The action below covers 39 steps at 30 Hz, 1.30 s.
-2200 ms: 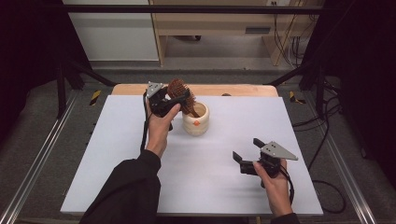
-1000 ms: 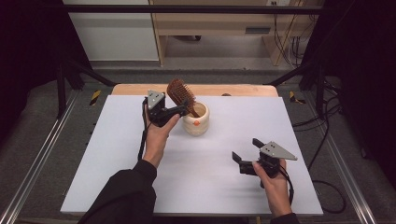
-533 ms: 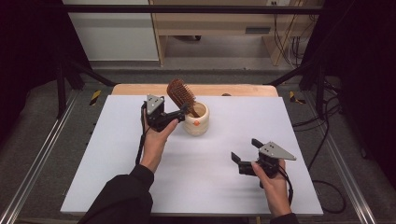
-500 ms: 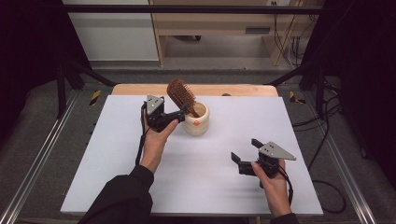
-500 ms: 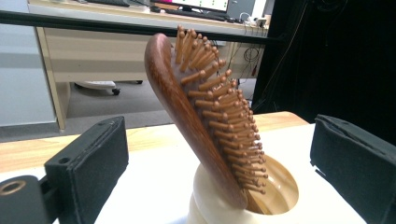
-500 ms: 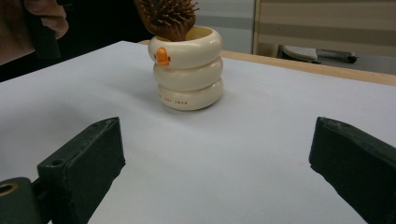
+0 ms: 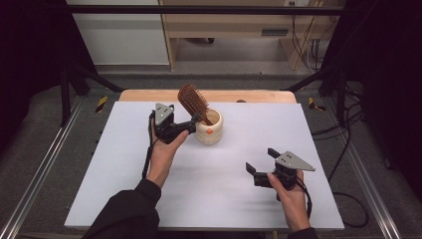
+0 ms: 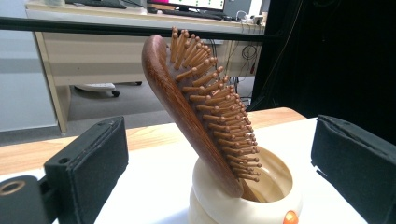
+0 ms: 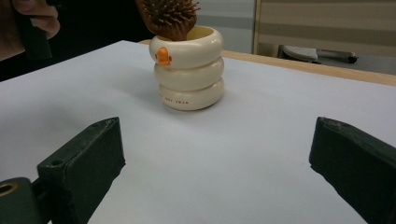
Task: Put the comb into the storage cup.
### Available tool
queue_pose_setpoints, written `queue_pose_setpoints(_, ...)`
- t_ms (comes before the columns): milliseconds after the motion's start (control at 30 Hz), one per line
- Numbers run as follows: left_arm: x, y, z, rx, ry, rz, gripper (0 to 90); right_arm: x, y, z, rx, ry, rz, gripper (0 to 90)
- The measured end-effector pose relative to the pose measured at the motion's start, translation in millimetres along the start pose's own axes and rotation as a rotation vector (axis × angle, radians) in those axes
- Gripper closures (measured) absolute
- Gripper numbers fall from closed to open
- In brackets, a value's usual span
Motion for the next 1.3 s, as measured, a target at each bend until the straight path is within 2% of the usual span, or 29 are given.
queue_pose_setpoints(533, 10.1, 21.6, -0.1, -0.017, -0.020, 0.008, 4.0, -0.1, -0.7, -0.2, 0.001, 0.005, -0.001, 3.5)
queue_pose_setpoints(833, 24.2, 36.8, -0.2, -0.029, -0.021, 0.021, 3.6, 0.0, -0.6, -1.3, 0.003, 0.003, 0.000, 3.5)
queue_pose_setpoints(1167, 28.0, 48.3, 8.8, -0.074, -0.048, 0.024, 3.1, 0.1, 0.3, -0.7, -0.001, -0.004, 0.002, 3.7)
queue_pose_setpoints(1300, 29.3, 55.9, 7.2, -0.086, -0.060, 0.025, 2.9, 0.5, 1.2, -0.2, -0.007, 0.007, 0.003, 4.0)
Point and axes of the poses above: each handheld gripper's, and its own axes: y roughly backward along the jaws, x roughly out of its top, z roughly to its right, the point moved 4 cm from there along -y, roughly forward along the jaws, and after that the axes turned 9 degrees about -z, right-handed, at the moved point
